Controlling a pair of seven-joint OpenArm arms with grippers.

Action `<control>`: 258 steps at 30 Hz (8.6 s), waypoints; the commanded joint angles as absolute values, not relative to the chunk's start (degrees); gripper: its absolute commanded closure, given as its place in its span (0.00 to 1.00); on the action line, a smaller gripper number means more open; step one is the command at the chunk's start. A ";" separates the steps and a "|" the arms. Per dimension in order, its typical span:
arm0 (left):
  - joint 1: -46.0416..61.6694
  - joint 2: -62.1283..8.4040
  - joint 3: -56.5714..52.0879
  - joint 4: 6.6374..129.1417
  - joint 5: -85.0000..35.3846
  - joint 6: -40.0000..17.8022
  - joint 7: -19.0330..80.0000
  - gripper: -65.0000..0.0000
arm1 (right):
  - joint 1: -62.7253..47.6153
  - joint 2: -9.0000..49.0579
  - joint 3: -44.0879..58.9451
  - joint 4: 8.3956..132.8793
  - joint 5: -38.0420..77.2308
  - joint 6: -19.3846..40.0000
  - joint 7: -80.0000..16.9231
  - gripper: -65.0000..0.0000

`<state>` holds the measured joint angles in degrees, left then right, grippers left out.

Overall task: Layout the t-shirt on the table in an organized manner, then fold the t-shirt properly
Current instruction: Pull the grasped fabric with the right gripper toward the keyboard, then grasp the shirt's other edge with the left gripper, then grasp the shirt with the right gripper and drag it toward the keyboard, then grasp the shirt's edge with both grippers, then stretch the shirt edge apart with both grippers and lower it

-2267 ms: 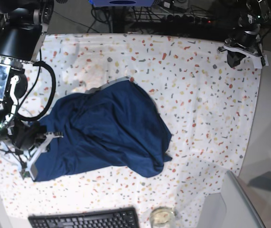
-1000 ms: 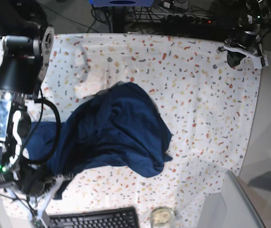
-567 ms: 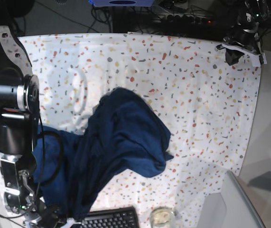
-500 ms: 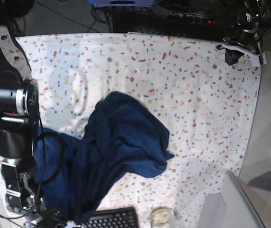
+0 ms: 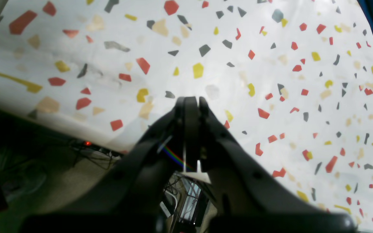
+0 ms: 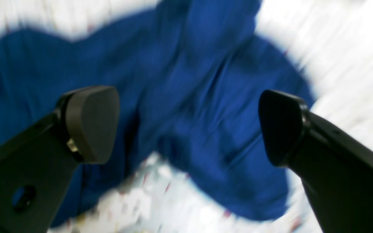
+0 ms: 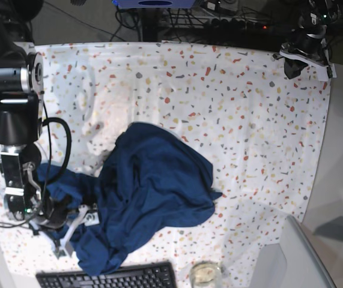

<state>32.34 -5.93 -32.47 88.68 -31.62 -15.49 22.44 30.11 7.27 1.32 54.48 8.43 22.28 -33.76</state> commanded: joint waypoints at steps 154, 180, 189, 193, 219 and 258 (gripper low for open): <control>28.97 0.40 -37.05 93.14 -4.35 -25.19 20.88 1.00 | 8.22 9.10 5.76 105.45 25.01 24.66 -55.08 0.28; 32.48 1.36 -34.15 92.79 -25.63 -25.27 21.41 0.57 | -20.00 9.01 4.09 100.09 24.57 24.66 -42.51 0.99; 27.38 -1.27 -28.18 83.65 -31.78 -25.27 21.41 0.36 | -20.35 8.92 7.60 100.00 24.57 24.66 -42.42 0.98; 25.01 -1.27 -25.36 79.43 -31.78 -25.27 21.41 0.36 | -20.97 8.57 15.96 99.91 25.01 24.66 -42.42 0.95; 26.51 -11.03 -24.40 87.60 -31.78 -25.01 21.49 1.00 | -8.22 3.21 29.58 75.74 25.01 40.00 -42.95 0.52; -2.95 -8.31 -19.56 77.23 -31.78 -6.55 36.97 1.00 | 16.75 7.25 26.59 73.19 23.69 15.78 -60.88 0.98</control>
<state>-2.07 -7.79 -19.59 76.18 -31.16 -5.96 37.95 15.77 6.63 26.50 72.01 23.33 15.77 -61.14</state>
